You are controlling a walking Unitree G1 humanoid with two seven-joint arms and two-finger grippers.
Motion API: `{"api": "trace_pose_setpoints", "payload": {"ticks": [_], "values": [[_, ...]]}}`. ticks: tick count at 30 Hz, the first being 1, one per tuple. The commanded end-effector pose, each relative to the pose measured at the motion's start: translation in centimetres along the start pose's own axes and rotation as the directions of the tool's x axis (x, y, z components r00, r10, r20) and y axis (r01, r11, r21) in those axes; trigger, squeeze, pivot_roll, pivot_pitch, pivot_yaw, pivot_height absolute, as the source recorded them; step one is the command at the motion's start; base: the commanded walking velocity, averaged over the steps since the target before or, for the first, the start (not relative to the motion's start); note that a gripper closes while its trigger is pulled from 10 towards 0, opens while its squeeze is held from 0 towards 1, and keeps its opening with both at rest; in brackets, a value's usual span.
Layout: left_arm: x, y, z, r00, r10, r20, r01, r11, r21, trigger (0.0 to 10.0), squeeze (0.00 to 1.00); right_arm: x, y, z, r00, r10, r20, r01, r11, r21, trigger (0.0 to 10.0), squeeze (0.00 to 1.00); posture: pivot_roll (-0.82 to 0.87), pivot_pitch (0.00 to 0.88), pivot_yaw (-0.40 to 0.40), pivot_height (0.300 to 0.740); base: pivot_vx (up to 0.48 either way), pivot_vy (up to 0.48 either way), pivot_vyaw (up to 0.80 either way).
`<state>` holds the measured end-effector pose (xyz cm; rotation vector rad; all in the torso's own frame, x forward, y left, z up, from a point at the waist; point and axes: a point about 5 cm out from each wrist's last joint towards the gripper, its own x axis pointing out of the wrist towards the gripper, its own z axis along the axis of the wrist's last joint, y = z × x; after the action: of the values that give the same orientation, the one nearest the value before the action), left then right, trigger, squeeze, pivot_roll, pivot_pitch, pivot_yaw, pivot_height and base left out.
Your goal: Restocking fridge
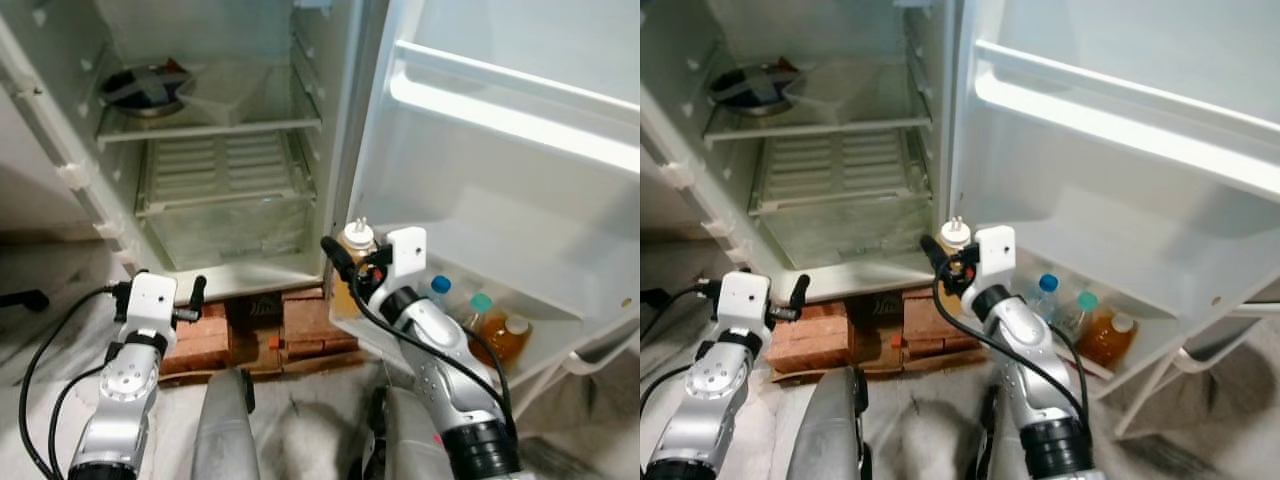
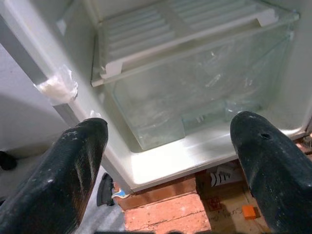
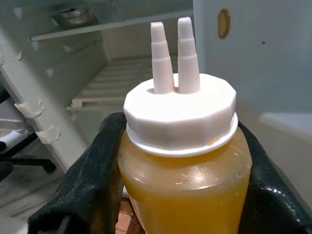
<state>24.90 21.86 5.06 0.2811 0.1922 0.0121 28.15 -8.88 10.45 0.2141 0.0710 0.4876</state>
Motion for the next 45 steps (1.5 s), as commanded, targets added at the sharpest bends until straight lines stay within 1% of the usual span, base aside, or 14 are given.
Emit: {"api": "trace_pose_setpoints", "payload": {"ticks": [1,5,8,12,16,20,21,22,23,27,29,33,38,45], "values": [[-0.3,0.0,-0.1,1.0,0.001,-0.01,0.0,1.0,0.021,10.0,0.0,0.1,-0.2,0.1,1.0,-0.015,0.01,0.015,1.0,-0.006,10.0,0.0,0.14,0.047,-0.033,0.562,0.0,0.0,0.0],[-1.0,0.8,0.0,1.0,0.026,-0.012,-0.025,0.999,0.047,10.0,0.0,0.5,-0.1,-0.2,1.0,-0.003,0.008,0.003,1.0,0.001,10.0,0.0,0.18,0.076,-0.037,0.537,0.0,0.0,0.0],[-2.1,1.4,-1.1,0.998,0.026,-0.065,-0.021,0.997,0.078,10.0,0.0,1.8,0.6,-0.3,0.999,0.024,0.023,-0.024,1.0,-0.011,10.0,0.0,0.2,0.094,-0.043,0.527,0.0,0.0,0.0],[-3.3,1.4,-1.5,0.996,0.019,-0.088,-0.013,0.998,0.062,10.0,0.0,2.9,1.1,0.0,0.999,0.043,0.032,-0.041,0.998,-0.051,10.0,0.0,0.22,0.113,-0.051,0.527,0.0,0.0,0.0],[-4.4,0.9,-1.8,0.994,-0.021,-0.103,0.022,1.0,0.01,10.0,0.0,4.0,1.3,1.0,0.994,0.063,0.086,-0.051,0.988,-0.143,10.0,0.0,0.24,0.153,-0.063,0.527,0.0,0.0,0.0],[-5.4,1.1,-1.7,0.994,-0.013,-0.113,0.016,1.0,0.019,10.0,0.0,5.2,0.9,1.3,0.994,0.035,0.107,-0.006,0.967,-0.255,10.0,0.0,0.25,0.186,-0.06,0.527,0.0,0.0,0.0],[-5.8,1.4,-1.7,0.993,-0.006,-0.116,0.008,1.0,0.022,10.0,0.0,5.7,0.8,1.7,0.989,0.027,0.146,0.02,0.951,-0.308,10.0,0.0,0.26,0.198,-0.057,0.527,0.0,0.0,0.0],[-5.8,1.4,-1.7,0.993,-0.006,-0.116,0.008,1.0,0.022,10.0,0.0,5.7,0.8,1.7,0.989,0.027,0.146,0.02,0.951,-0.308,10.0,0.0,0.26,0.198,-0.057,0.527,0.0,0.0,0.0],[-6.1,1.7,-1.5,0.994,0.004,-0.113,-0.001,1.0,0.025,10.0,0.0,6.1,0.8,2.3,0.98,0.016,0.2,0.056,0.934,-0.352,10.0,0.0,0.27,0.21,-0.056,0.527,0.0,0.0,0.0],[-6.9,2.4,-1.3,0.993,0.022,-0.112,-0.017,0.999,0.047,10.0,0.0,6.6,0.6,3.2,0.965,0.009,0.264,0.085,0.936,-0.343,10.0,0.0,0.28,0.227,-0.05,0.527,0.0,0.0,0.0],[-7.6,2.8,-1.3,0.993,0.021,-0.119,-0.014,0.998,0.063,10.0,0.0,7.1,0.2,3.5,0.955,-0.057,0.29,0.145,0.946,-0.291,10.0,0.0,0.31,0.236,-0.042,0.527,0.0,0.0,0.0],[-8.2,3.4,-1.1,0.991,0.034,-0.132,-0.023,0.997,0.078,10.0,0.0,7.5,0.2,3.5,0.94,-0.117,0.322,0.21,0.939,-0.273,10.0,0.0,0.33,0.25,-0.035,0.527,0.0,0.0,0.0],[-8.9,3.9,-0.7,0.991,0.052,-0.127,-0.04,0.995,0.094,10.0,0.0,6.9,-0.8,1.8,0.938,-0.197,0.285,0.278,0.919,-0.279,10.0,0.0,0.35,0.274,-0.03,0.527,0.0,0.0,0.0],[-9.3,4.3,-0.5,0.989,0.089,-0.116,-0.076,0.991,0.111,10.0,0.0,6.0,-1.5,0.1,0.947,-0.219,0.235,0.286,0.909,-0.303,10.0,0.0,0.36,0.29,-0.033,0.527,0.0,0.0,0.0]]}}
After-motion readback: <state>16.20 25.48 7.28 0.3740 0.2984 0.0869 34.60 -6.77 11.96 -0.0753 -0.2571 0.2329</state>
